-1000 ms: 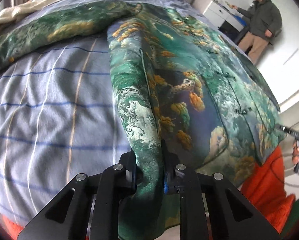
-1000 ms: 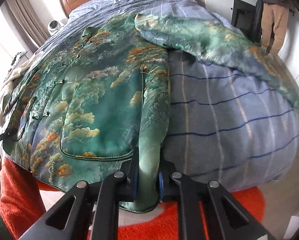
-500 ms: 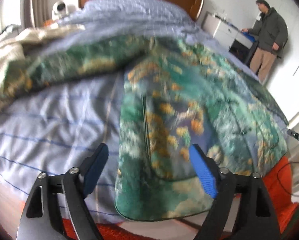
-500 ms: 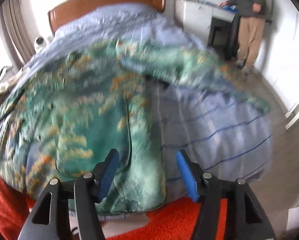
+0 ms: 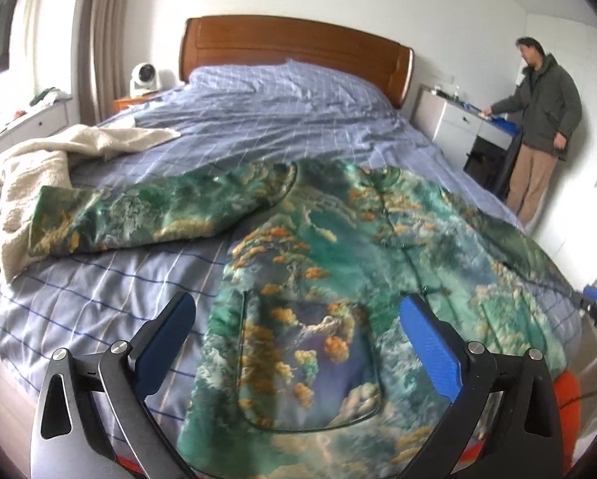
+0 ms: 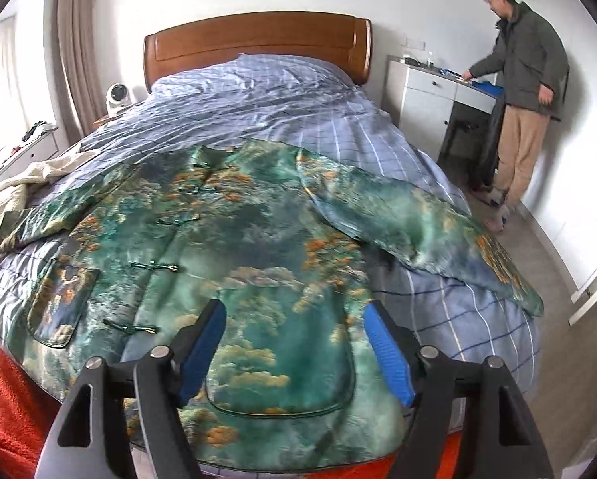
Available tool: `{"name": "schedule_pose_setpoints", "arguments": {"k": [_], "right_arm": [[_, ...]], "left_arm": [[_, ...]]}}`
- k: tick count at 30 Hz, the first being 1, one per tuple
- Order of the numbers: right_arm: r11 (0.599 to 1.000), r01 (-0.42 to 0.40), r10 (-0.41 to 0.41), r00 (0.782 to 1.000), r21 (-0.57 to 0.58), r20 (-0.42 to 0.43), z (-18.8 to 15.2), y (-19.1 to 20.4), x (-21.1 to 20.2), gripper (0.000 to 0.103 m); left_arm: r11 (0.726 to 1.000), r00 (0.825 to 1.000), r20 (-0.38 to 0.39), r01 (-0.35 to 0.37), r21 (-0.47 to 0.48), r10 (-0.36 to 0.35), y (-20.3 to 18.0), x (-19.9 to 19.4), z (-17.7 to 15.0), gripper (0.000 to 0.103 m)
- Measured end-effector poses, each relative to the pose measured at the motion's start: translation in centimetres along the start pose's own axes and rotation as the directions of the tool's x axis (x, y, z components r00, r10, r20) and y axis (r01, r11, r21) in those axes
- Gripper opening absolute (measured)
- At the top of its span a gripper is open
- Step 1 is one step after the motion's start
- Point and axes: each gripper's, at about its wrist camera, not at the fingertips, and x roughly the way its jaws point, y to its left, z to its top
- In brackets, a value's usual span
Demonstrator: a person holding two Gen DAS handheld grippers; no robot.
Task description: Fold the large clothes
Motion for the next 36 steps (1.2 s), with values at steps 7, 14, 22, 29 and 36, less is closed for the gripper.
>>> {"name": "schedule_pose_setpoints", "arguments": {"k": [7, 14, 22, 29, 36], "right_arm": [[0.995, 0.049, -0.048, 0.999, -0.092, 0.019, -0.4, 2.1, 0.0, 0.082], [0.998, -0.018, 0.018, 1.000, -0.053, 0.010, -0.7, 1.5, -0.2, 0.082], [0.995, -0.093, 0.093, 0.996, 0.023, -0.005, -1.0, 0.7, 0.1, 0.082], [0.996, -0.088, 0.088, 0.992, -0.007, 0.090, -0.8, 1.1, -1.2, 0.082], [0.990, -0.019, 0.029, 0.997, -0.138, 0.071, -2.4, 1.9, -0.1, 0.088]], "left_arm": [[0.990, 0.984, -0.128, -0.118, 0.082, 0.128, -0.7, 2.2, -0.5, 0.103], [0.988, 0.981, -0.147, -0.115, 0.105, 0.130, -0.8, 2.3, -1.1, 0.103], [0.986, 0.996, -0.052, -0.059, 0.156, 0.068, -2.6, 0.8, 0.1, 0.103], [0.978, 0.991, -0.130, -0.012, 0.208, 0.040, -3.8, 2.5, -0.7, 0.103], [0.970, 0.994, -0.102, -0.013, 0.244, 0.039, -6.0, 2.3, -0.9, 0.102]]}}
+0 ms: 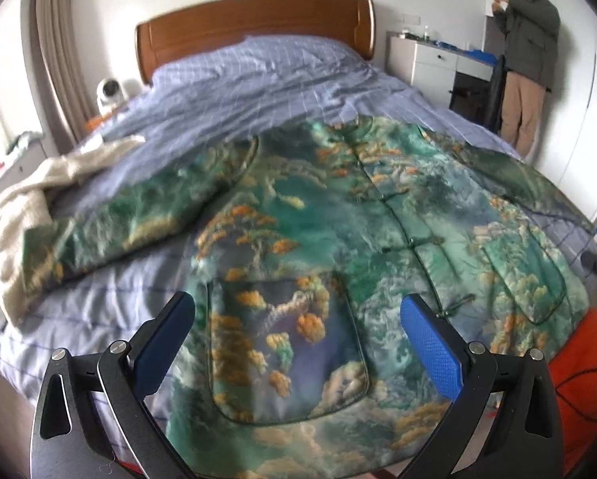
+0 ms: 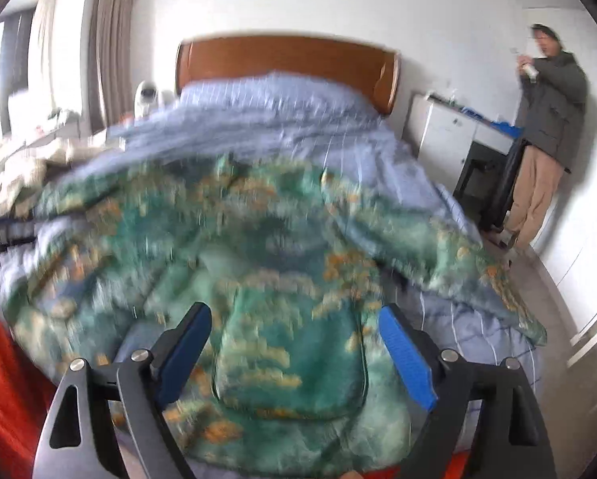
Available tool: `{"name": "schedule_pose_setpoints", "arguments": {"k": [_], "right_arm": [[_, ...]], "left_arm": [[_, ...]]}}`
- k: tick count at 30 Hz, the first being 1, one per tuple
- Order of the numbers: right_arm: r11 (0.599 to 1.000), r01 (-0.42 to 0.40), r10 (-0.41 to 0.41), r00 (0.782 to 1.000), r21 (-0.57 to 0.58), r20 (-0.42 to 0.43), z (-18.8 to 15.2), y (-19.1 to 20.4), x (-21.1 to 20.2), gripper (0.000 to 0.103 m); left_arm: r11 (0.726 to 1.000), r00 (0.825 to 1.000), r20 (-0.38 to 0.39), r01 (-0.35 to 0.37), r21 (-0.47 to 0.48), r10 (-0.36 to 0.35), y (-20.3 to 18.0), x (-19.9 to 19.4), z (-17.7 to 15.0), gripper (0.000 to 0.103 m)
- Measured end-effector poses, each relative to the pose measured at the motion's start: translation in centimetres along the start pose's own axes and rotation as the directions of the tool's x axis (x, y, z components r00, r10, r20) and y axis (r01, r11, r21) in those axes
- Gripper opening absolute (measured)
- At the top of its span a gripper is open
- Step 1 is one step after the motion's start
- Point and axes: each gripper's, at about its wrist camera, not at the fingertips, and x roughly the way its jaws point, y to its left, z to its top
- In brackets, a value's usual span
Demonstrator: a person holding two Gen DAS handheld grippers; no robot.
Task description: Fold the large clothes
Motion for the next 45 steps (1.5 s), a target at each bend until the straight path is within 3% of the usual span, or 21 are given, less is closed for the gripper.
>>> {"name": "schedule_pose_setpoints", "arguments": {"k": [4, 9, 12, 15, 18, 22, 26, 29, 30, 31, 32, 33, 34, 36, 37, 38, 40, 42, 45], "right_arm": [[0.999, -0.009, 0.007, 0.999, -0.036, -0.045, -0.6, 0.4, 0.7, 0.088], [0.999, -0.040, 0.041, 0.998, 0.027, -0.039, -1.0, -1.0, 0.7, 0.088], [0.992, -0.059, 0.061, 0.998, 0.112, -0.020, -1.3, -4.1, 1.4, 0.088], [0.968, -0.007, 0.017, 0.999, 0.250, -0.038, -2.2, -9.2, 2.7, 0.088], [0.864, 0.012, 0.005, 0.999, 0.503, -0.033, -4.6, -16.8, 4.0, 0.088], [0.629, 0.002, 0.005, 1.000, 0.777, -0.006, -8.1, -26.6, 7.1, 0.088], [0.368, -0.004, -0.028, 0.999, 0.930, 0.015, -11.4, -33.2, 11.1, 0.087], [0.221, -0.062, -0.099, 0.991, 0.973, 0.086, -12.2, -35.5, 12.4, 0.084], [0.184, -0.079, -0.124, 0.987, 0.980, 0.103, -12.1, -36.0, 12.7, 0.072], [0.163, -0.074, -0.142, 0.985, 0.984, 0.098, -12.0, -36.4, 13.0, 0.052], [0.150, -0.038, -0.165, 0.984, 0.988, 0.063, -11.6, -36.8, 13.3, 0.040], [0.153, -0.004, -0.181, 0.983, 0.988, 0.032, -11.3, -37.1, 13.4, 0.020], [0.177, 0.026, -0.201, 0.979, 0.984, 0.010, -10.3, -37.0, 13.1, 0.018], [0.292, 0.051, -0.244, 0.970, 0.955, 0.023, -7.2, -36.0, 11.6, 0.013], [0.403, 0.056, -0.268, 0.962, 0.914, 0.059, -4.7, -34.6, 10.3, 0.012], [0.489, 0.050, -0.273, 0.957, 0.871, 0.098, -2.7, -33.1, 9.4, 0.012], [0.663, -0.003, -0.222, 0.954, 0.749, 0.201, 2.3, -29.1, 7.2, 0.012], [0.760, -0.061, -0.144, 0.955, 0.647, 0.260, 6.1, -25.6, 6.3, 0.012], [0.857, -0.135, -0.016, 0.957, 0.497, 0.288, 10.3, -18.8, 6.3, 0.011]], "left_arm": [[1.000, 0.999, 0.034, -0.012, 0.020, 0.011, -0.7, -0.4, 0.8, 0.102], [0.998, 0.998, 0.047, -0.054, 0.028, 0.053, -1.5, 0.5, 1.4, 0.102], [0.999, 0.999, 0.034, -0.031, 0.016, 0.030, -1.8, 0.9, 1.7, 0.102], [0.999, 1.000, 0.014, -0.008, 0.048, 0.007, -2.5, 1.3, 1.9, 0.102], [0.993, 1.000, 0.002, -0.026, 0.115, 0.026, -3.7, 1.6, 1.4, 0.102], [0.991, 0.999, -0.013, -0.027, 0.127, 0.029, -4.7, 2.0, 0.9, 0.102], [0.996, 1.000, -0.008, 0.002, 0.090, -0.001, -4.6, 1.4, 1.4, 0.102], [0.996, 1.000, 0.011, -0.029, 0.078, 0.029, -4.2, 0.8, 1.6, 0.102], [0.997, 0.999, 0.010, -0.036, 0.074, 0.035, -4.1, 0.9, 1.6, 0.102], [0.997, 0.999, 0.005, -0.040, 0.067, 0.040, -3.9, 0.9, 1.6, 0.102], [0.997, 0.999, -0.006, -0.043, 0.056, 0.044, -3.6, 1.0, 1.5, 0.102], [0.998, 0.999, -0.015, -0.043, 0.046, 0.044, -3.3, 1.1, 1.4, 0.102], [0.999, 0.999, -0.021, -0.043, 0.034, 0.043, -3.1, 1.1, 1.2, 0.102], [0.999, 0.999, -0.024, -0.043, 0.015, 0.044, -2.5, 1.1, 0.9, 0.102], [0.999, 0.998, -0.026, -0.048, 0.004, 0.049, -2.2, 1.3, 0.7, 0.102], [0.998, 0.998, -0.034, -0.058, -0.010, 0.057, -1.8, 1.5, 0.5, 0.102], [0.997, 0.996, -0.060, -0.062, -0.040, 0.060, -1.2, 2.3, 0.1, 0.102], [0.996, 0.995, -0.088, -0.047, -0.075, 0.040, -0.7, 3.0, -0.1, 0.102], [0.991, 0.996, -0.087, -0.016, -0.136, 0.004, 0.0, 3.2, 0.0, 0.102]]}}
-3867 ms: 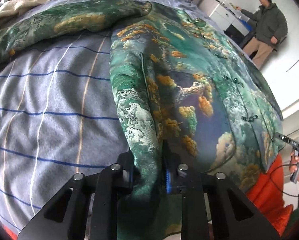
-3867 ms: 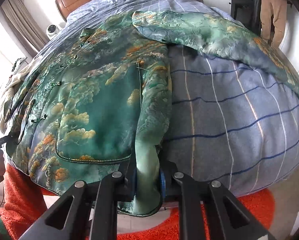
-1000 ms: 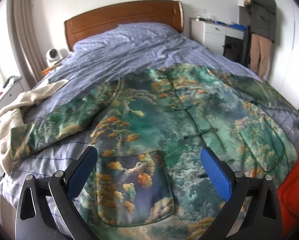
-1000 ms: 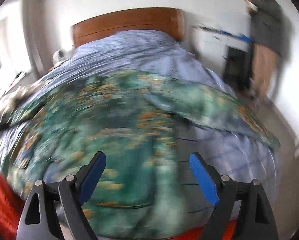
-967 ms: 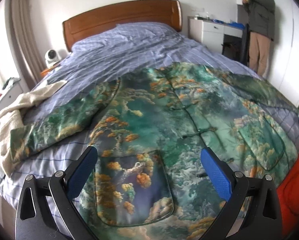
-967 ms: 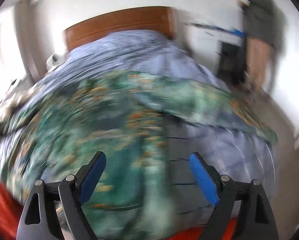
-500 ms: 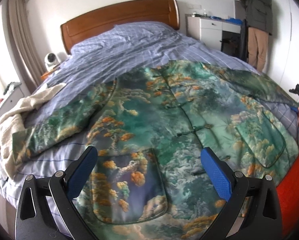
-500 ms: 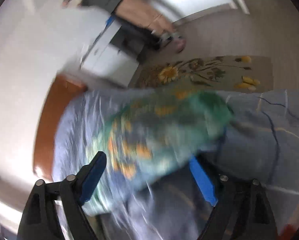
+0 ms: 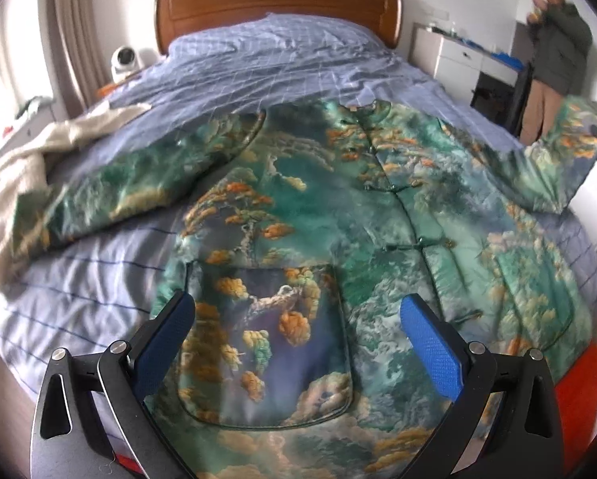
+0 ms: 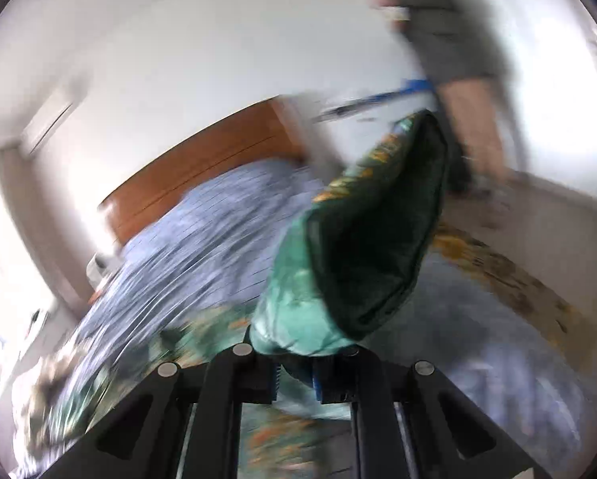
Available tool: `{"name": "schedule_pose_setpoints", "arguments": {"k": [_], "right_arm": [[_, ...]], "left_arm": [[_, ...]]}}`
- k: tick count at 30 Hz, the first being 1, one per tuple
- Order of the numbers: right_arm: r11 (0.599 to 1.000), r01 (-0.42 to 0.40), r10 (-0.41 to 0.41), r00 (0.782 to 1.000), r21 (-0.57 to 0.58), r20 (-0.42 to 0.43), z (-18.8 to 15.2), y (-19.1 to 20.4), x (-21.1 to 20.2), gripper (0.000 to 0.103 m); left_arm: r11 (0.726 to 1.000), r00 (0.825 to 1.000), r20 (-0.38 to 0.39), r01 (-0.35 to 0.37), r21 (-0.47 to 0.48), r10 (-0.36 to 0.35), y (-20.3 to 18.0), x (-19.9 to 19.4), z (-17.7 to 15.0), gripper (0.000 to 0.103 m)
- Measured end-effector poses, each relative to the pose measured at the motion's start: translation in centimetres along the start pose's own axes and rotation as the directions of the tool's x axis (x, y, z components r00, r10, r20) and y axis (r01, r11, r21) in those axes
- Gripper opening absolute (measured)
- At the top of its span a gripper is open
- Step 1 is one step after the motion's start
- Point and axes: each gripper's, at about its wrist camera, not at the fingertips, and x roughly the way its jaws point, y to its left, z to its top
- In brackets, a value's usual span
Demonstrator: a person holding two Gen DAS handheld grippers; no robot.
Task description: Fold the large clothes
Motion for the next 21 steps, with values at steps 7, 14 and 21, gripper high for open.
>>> {"name": "schedule_pose_setpoints", "arguments": {"k": [7, 14, 21], "right_arm": [[0.968, -0.153, 0.111, 0.972, -0.200, -0.208, -8.5, 13.2, 7.0, 0.011], [0.944, -0.206, 0.069, 0.887, -0.257, -0.456, -19.6, 16.2, 10.4, 0.056], [0.941, -0.276, 0.162, 0.874, -0.194, -0.457, -20.8, 13.1, 2.3, 0.068]], "left_arm": [[1.000, 1.000, -0.002, -0.007, -0.020, 0.007, 1.5, 0.7, 0.0, 0.102], [0.989, 0.987, -0.082, 0.135, -0.057, -0.139, 2.4, 3.4, 0.2, 0.102], [0.919, 0.904, -0.166, 0.391, -0.047, -0.393, -3.5, 8.6, 4.9, 0.102]]}}
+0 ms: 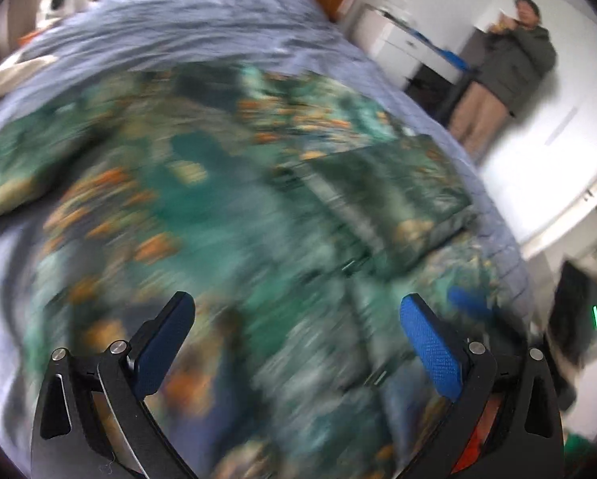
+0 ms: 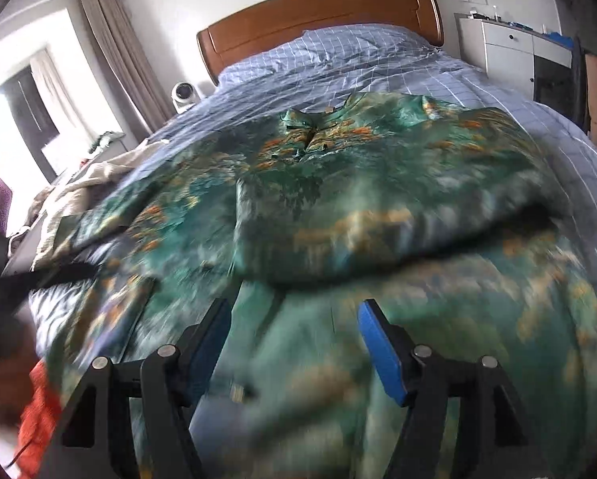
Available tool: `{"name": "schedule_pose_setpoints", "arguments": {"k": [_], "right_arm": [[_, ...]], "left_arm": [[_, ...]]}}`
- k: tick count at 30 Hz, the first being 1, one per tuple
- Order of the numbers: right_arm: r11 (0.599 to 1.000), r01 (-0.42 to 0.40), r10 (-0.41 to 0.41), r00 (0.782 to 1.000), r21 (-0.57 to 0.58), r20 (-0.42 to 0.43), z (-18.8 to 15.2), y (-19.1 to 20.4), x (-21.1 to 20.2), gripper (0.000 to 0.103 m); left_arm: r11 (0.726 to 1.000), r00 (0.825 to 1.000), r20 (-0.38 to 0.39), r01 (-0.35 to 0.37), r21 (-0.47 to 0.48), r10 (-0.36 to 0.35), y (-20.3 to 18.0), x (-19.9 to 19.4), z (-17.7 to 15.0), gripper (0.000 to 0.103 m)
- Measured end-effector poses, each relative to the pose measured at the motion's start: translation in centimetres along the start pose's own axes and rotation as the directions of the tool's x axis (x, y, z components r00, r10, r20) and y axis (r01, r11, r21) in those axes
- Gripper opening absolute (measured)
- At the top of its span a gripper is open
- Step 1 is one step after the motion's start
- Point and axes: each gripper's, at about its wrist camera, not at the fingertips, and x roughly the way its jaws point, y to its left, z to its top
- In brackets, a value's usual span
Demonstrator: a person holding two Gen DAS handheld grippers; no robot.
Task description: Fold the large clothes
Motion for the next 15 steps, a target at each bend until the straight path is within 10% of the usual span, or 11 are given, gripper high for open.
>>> {"name": "schedule_pose_setpoints", "arguments": {"k": [5, 7, 8, 15], "right_arm": [[0.999, -0.007, 0.006, 1.000, 0.036, 0.030, -2.4, -0.6, -3.1, 0.068], [0.998, -0.011, 0.008, 0.999, 0.058, 0.053, -2.9, -1.0, -4.4, 0.068], [0.997, -0.014, 0.010, 0.998, 0.070, 0.061, -3.2, -1.2, -4.8, 0.068], [0.993, -0.003, -0.011, 0.993, 0.120, 0.118, -0.6, -5.4, -6.3, 0.068]], "left_arm": [[1.000, 0.996, -0.090, -0.014, 0.028, 0.016, -3.4, 7.7, 4.6, 0.091], [0.996, 0.985, -0.149, -0.076, 0.052, 0.083, -4.4, 10.6, 5.5, 0.027], [0.994, 0.981, -0.164, -0.094, 0.059, 0.103, -4.4, 11.3, 5.6, 0.014], [0.977, 0.984, 0.048, -0.174, 0.126, 0.169, -6.1, 5.7, 12.1, 0.006]]}}
